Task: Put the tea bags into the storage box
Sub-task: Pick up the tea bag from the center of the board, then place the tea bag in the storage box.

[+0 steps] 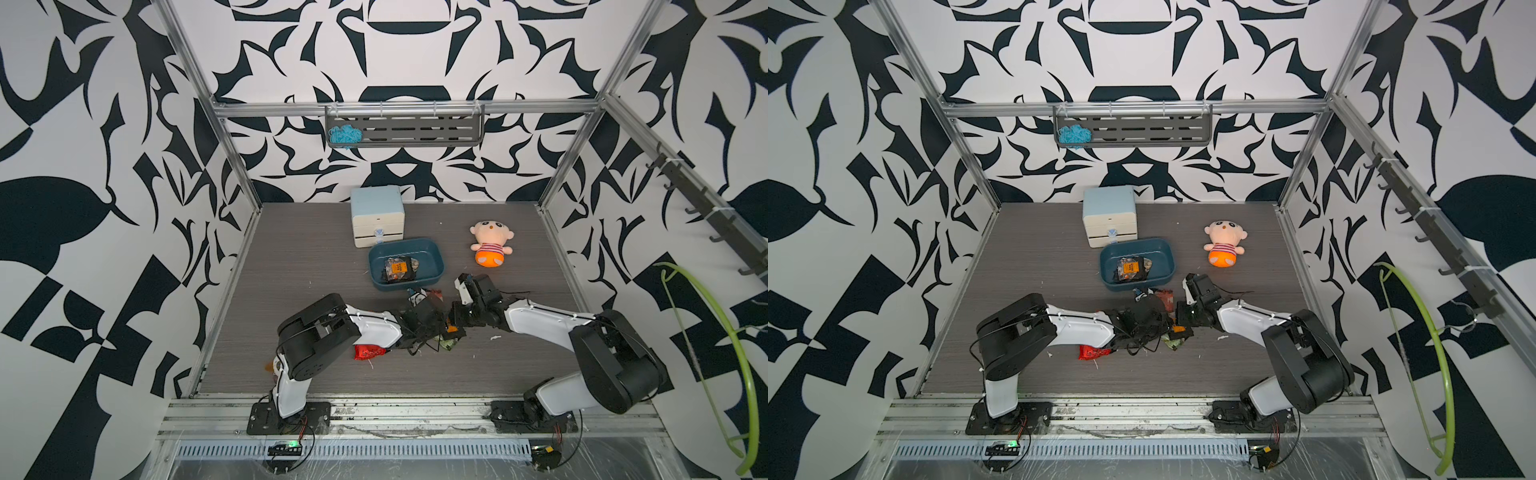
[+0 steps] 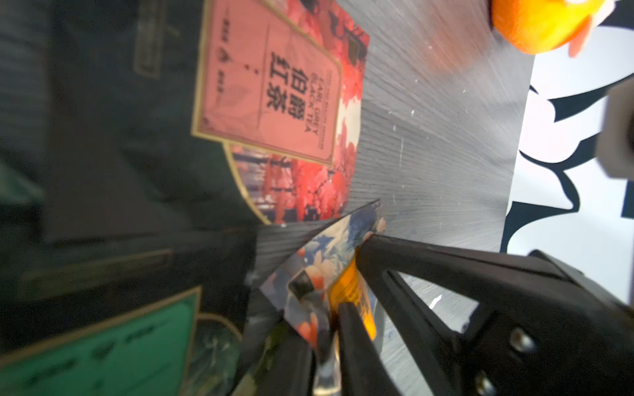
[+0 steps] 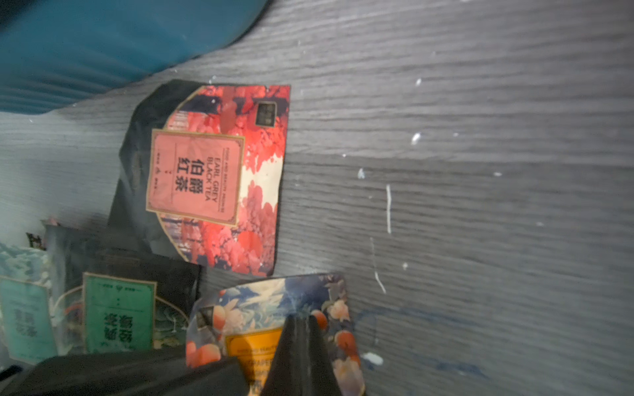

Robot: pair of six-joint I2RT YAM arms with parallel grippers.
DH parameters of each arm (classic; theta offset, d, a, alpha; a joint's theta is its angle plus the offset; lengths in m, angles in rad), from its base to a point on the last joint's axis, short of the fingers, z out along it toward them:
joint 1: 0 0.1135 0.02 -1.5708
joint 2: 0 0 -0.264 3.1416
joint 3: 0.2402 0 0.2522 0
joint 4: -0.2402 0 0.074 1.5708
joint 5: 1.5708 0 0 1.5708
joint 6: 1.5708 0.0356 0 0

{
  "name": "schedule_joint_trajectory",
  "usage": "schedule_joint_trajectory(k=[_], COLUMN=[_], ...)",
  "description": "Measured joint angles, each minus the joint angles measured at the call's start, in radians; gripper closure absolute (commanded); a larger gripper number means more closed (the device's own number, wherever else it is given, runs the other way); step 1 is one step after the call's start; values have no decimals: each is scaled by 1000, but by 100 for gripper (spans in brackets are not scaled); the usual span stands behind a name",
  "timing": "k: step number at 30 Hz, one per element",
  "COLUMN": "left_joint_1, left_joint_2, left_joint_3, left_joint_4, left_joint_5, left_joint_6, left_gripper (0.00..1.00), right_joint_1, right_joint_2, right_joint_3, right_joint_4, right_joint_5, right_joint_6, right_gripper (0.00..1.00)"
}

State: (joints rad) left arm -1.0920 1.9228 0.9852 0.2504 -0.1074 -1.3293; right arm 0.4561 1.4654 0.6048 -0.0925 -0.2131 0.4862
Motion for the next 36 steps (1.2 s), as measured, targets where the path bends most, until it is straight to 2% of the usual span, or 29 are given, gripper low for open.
schedule_joint_trajectory(k=[6, 10, 16, 21, 25, 29, 36], left_joint_1=[0, 0, -6, -13, -4, 52, 230], left_joint_2=[-1, -19, -97, -189, -238, -265, -255], left_joint_3=[0, -11, -26, -10, 57, 140, 248], left_joint_4=[4, 7, -38, -164, -303, -388, -434], left_joint_5=[8, 21, 28, -8, -66, -105, -96], left_joint_6=[-5, -1, 45, 126, 205, 293, 398], left_gripper=[98, 100, 100, 100, 100, 100, 100], right_joint_1=[0, 5, 7, 7, 6, 6, 6], right_joint_2=[-10, -84, -299, -488, -573, -578, -500], right_joint_3=[-3, -31, -103, -169, -203, -219, -220], right_joint_4=[0, -1, 2, -2, -2, 4, 22], right_joint_5=[2, 21, 126, 254, 317, 326, 312], right_joint_6=[0, 1, 6, 21, 36, 38, 34], right_gripper=[100, 100, 93, 85, 81, 79, 77])
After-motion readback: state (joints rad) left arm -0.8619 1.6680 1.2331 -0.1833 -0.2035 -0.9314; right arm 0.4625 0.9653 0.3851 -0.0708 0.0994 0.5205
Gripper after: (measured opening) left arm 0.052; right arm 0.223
